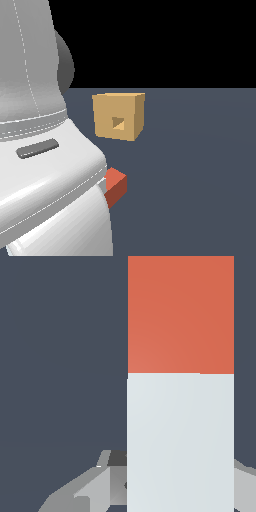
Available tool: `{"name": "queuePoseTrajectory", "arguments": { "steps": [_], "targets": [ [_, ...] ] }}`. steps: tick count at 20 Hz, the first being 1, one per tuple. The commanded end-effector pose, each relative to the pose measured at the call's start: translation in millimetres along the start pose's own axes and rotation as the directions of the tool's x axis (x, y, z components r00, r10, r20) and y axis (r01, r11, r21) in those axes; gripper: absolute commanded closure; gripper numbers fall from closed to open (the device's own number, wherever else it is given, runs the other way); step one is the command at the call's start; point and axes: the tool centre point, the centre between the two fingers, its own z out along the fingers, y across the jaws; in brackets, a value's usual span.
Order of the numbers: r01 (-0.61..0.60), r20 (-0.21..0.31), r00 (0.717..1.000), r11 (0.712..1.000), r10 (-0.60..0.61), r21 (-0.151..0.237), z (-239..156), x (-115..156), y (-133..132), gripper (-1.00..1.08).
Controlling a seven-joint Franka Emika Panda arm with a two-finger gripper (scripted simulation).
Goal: Insert the peg into the horizontal hole in a box.
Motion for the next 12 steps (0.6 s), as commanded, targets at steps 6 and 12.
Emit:
{"name": "queuePoseTrajectory", "arguments": {
  "steps": [6, 12],
  "targets": [
    [0.006, 0.0, 1.0, 1.0, -0.006, 0.0, -1, 3, -2, 1.08],
    [0.054, 0.0, 0.999, 0.999, -0.054, 0.0, -7, 31, -15, 1.08]
  ]
}}
